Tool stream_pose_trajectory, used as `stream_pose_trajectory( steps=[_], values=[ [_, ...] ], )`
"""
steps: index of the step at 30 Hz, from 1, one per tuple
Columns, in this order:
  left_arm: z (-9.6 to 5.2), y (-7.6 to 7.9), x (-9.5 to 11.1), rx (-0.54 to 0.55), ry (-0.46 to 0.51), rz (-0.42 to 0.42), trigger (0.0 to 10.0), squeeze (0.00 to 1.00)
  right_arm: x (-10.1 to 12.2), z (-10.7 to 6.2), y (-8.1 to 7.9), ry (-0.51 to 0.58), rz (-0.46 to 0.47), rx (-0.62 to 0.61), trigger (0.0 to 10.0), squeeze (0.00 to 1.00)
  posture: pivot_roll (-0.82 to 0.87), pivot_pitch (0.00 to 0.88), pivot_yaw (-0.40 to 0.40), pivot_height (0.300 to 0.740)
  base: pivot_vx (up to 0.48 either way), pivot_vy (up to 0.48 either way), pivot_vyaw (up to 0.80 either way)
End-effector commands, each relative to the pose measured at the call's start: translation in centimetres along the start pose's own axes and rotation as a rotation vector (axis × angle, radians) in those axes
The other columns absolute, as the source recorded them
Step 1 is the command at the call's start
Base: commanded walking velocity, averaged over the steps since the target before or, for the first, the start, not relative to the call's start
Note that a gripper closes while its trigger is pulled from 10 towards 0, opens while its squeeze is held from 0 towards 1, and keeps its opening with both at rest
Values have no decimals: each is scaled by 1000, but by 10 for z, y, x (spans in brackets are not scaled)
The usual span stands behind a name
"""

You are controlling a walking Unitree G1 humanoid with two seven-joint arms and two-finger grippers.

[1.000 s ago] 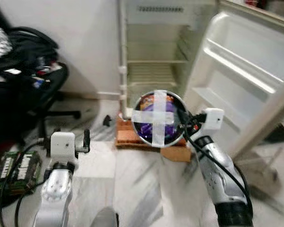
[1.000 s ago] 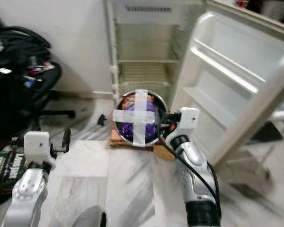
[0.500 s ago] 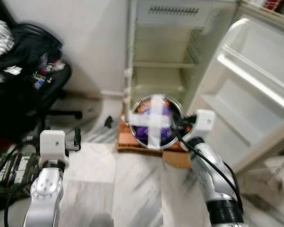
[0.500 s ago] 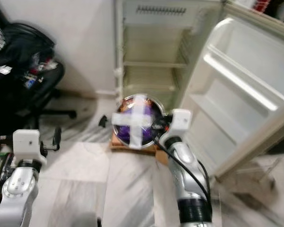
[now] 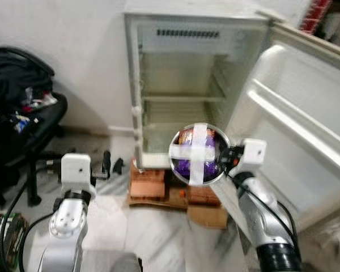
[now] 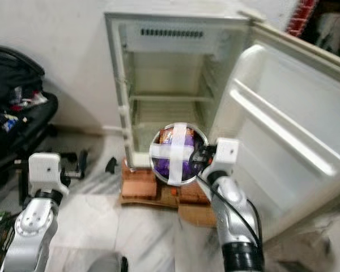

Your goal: Restocking fridge

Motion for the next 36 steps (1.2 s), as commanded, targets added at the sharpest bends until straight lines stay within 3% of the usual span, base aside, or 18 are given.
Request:
stream_pose_trajectory(
  steps=[1,20,26,36],
  values=[
    [1,-1,1,2,0,-8,10000,0,10,3,0,33,-12,3,10000,0,82,21,-80,740,337,341,0],
    [2,4,6,-28,29,-5,10000,0,7,4,0,30,-29,-8,10000,0,77,19,-78,740,303,372,0],
    [4,3,8,-7,29,-36,10000,0,9,5,4,43,-40,-37,10000,0,77,22,-77,740,66,0,0],
    [6,3,18,-50,64,-8,10000,0,21,11,13,111,-16,-120,10000,0,108,30,-61,740,0,0,0]
  ],
)
Point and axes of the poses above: a point about 5 cm out from each wrist's last joint towards the gripper, its own z axis pointing out of the wrist towards the gripper, its own x axis along the axis of the wrist's last joint, y = z × x, the point moved 4 cm from there along z, pointing out of the wrist towards the gripper, and after that the axes turned 10 degrees about z, right-handed, at the moved point
